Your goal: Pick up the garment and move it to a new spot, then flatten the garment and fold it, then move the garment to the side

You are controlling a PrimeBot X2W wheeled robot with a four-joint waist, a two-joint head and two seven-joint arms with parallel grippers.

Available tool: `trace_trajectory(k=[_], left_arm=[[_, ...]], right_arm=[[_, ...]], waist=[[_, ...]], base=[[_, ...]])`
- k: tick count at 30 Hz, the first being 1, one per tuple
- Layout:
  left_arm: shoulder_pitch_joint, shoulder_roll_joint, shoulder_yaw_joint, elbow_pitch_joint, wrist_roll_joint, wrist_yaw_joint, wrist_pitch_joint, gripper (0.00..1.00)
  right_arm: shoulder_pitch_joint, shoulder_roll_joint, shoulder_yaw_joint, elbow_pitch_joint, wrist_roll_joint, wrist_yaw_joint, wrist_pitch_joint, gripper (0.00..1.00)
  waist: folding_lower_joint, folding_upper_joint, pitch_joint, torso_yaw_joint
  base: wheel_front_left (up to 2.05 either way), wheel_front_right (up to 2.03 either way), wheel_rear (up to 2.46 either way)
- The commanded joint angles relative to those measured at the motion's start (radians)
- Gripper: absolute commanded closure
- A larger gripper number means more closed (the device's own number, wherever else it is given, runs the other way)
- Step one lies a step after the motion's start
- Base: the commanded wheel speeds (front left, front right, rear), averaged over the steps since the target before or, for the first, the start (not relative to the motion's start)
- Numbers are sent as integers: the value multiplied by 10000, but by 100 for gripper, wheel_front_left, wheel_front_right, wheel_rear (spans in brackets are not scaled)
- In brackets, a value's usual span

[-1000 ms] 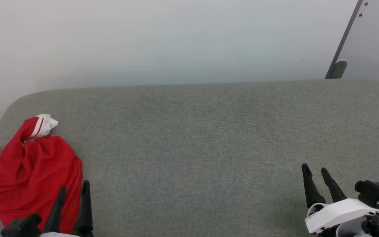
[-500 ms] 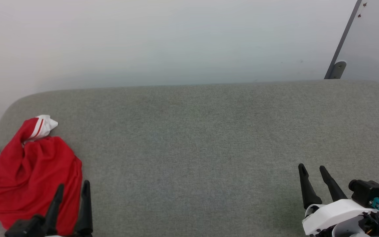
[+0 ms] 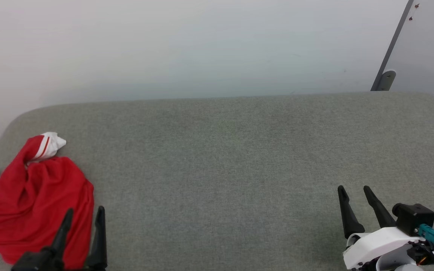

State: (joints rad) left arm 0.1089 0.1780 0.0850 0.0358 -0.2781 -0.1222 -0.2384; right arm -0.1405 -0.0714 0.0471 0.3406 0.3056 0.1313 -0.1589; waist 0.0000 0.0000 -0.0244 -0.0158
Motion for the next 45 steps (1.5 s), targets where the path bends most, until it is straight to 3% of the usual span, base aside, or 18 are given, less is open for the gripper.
trace_trajectory(k=[1, 12, 25, 45], left_arm=[[72, 8, 30, -87, 214, -11, -85, 0], [179, 14, 80, -192, 889, -67, -272, 0], [212, -57, -30, 37, 465, -79, -256, 0], [659, 188, 868, 309, -221, 520, 200, 0]], right_arm=[[-126, 10, 61, -42, -134, -9, -92, 0], [-163, 4, 144, 16, -842, -10, -264, 0], [-45, 8, 211, 19, -793, -10, -278, 0], [57, -114, 1452, 221, -200, -10, -185, 0]], waist=[[0, 0, -2, -1], [0, 0, -32, -20], [0, 0, -100, 46], [0, 0, -891, 2505]], base=[[0, 0, 0], [0, 0, 0], [0, 0, 0], [0, 0, 0]])
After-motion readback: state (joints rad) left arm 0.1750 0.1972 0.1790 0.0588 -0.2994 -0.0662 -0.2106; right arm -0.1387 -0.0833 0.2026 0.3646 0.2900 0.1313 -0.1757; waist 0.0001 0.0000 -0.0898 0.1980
